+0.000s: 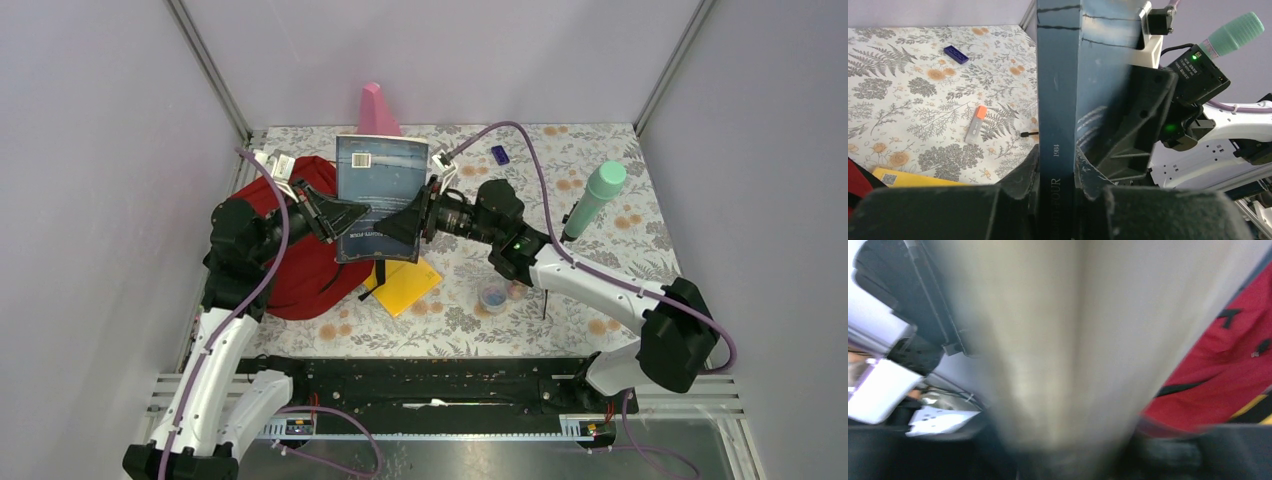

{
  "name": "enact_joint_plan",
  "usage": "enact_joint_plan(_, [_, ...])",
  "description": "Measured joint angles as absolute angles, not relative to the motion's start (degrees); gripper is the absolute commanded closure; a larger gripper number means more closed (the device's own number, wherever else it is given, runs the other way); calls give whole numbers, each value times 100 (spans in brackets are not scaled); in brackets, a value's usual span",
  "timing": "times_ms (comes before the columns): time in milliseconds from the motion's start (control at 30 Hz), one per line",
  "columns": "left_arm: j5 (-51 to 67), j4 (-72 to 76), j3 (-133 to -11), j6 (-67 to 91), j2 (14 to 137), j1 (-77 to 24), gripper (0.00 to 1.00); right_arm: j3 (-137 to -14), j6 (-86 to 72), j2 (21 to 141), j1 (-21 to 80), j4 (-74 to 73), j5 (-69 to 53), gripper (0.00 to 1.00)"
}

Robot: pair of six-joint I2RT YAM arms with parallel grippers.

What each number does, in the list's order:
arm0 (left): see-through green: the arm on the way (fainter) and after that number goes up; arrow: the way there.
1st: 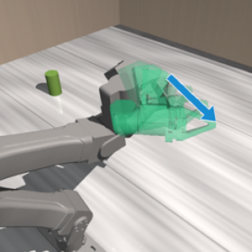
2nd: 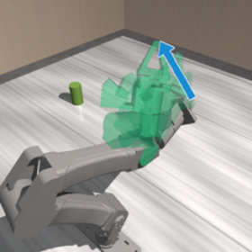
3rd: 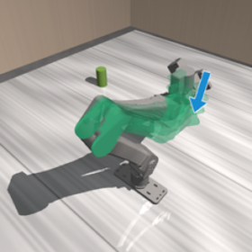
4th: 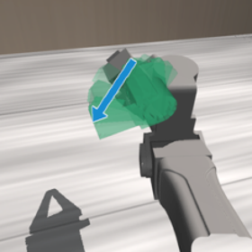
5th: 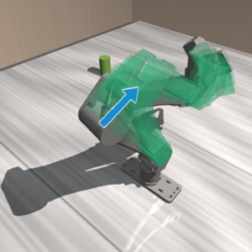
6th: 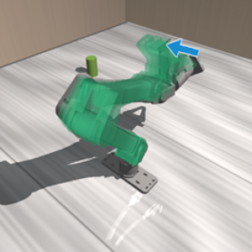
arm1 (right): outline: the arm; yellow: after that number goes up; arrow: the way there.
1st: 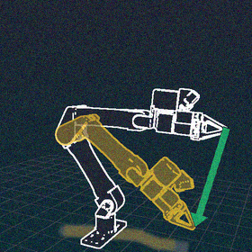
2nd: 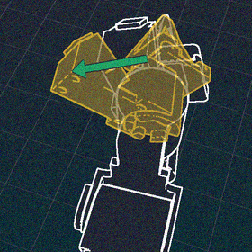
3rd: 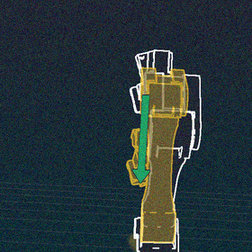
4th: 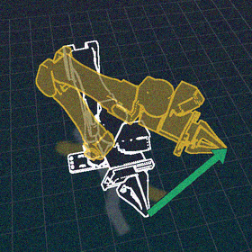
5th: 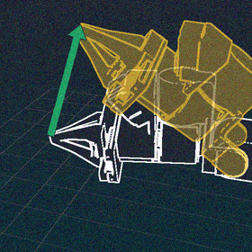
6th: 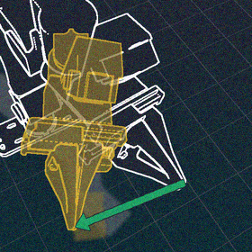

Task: Pack the student bag
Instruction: Pick up the book from the center of the board.

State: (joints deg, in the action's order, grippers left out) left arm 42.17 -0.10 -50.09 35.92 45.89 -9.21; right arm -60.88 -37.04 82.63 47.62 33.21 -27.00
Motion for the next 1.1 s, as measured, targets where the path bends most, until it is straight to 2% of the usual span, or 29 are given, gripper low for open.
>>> enact_joint_plan(33, [4217,-43,-5009,3533,4552,-926,100,-6075,-3671,8237,4770,3249,-2578,4])
enact_joint_plan(67, [4206,-84,-5009,3485,4504,-928,100,-6047,-3658,8202,4775,3194,-2486,1])
enact_joint_plan(233, [4073,-419,-5009,3179,4139,-893,100,-5913,-3544,7867,4678,2947,-2156,0])
enact_joint_plan(400, [4099,-550,-5011,3157,3970,-858,100,-5852,-3745,7732,4335,3415,-2335,0])
enact_joint_plan(1100, [4681,298,-5017,3966,3673,-821,100,-6001,-4497,8318,4268,4423,-3262,0])
